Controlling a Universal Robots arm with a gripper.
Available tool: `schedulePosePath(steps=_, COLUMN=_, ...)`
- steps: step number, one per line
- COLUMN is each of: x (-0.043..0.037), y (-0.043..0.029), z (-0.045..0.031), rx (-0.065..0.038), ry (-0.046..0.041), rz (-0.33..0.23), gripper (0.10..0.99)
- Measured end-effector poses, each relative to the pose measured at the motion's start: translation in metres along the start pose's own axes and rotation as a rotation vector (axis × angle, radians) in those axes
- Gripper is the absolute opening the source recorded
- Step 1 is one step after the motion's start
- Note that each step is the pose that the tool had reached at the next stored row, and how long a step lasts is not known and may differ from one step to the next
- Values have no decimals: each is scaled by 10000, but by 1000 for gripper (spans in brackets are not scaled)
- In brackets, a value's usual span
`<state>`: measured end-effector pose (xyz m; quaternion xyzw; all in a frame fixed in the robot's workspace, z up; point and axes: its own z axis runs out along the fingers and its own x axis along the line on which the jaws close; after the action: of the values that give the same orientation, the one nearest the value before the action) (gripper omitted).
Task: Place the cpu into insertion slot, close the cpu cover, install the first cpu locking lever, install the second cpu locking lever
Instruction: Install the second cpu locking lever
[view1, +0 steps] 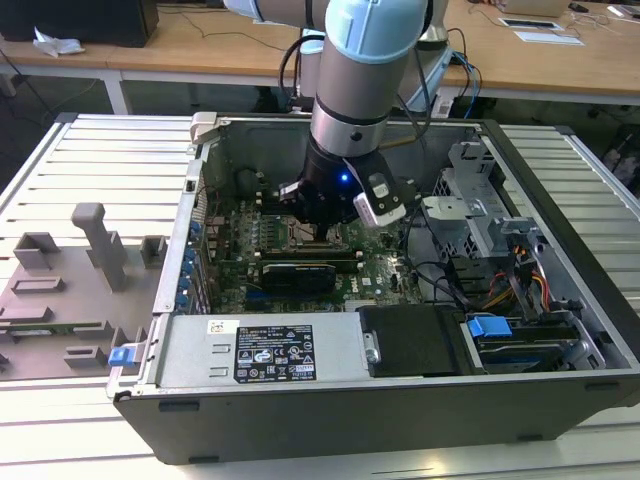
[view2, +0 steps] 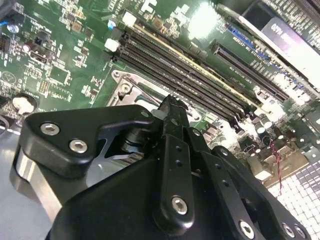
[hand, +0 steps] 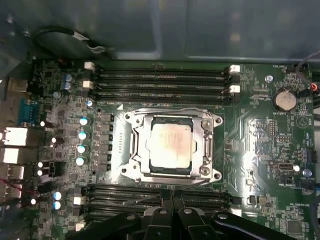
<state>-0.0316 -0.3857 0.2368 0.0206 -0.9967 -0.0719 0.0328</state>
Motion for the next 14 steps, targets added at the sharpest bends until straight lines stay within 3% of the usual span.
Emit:
schedulePosePath(steps=2, x=10, y=-18, z=0, rx=-275, ry=-9, rz=-17, gripper=106)
schedulePosePath(steps=3, x=11, y=-24, z=0, rx=-626, ry=-22, rz=-43, gripper=106)
schedulePosePath(steps=4, x=12, y=-25, z=0, rx=-846, ry=-30, rz=-57, gripper=106)
schedulePosePath(steps=6, x=15, y=-25, z=3, rx=-1048, ry=-38, rz=-70, gripper=106)
schedulePosePath(steps=8, x=26, y=-26, z=14, rx=-1116, ry=-41, rz=-75, gripper=106)
schedulePosePath(steps=14, x=25, y=-42, z=32, rx=-1123, ry=-37, rz=-79, gripper=106)
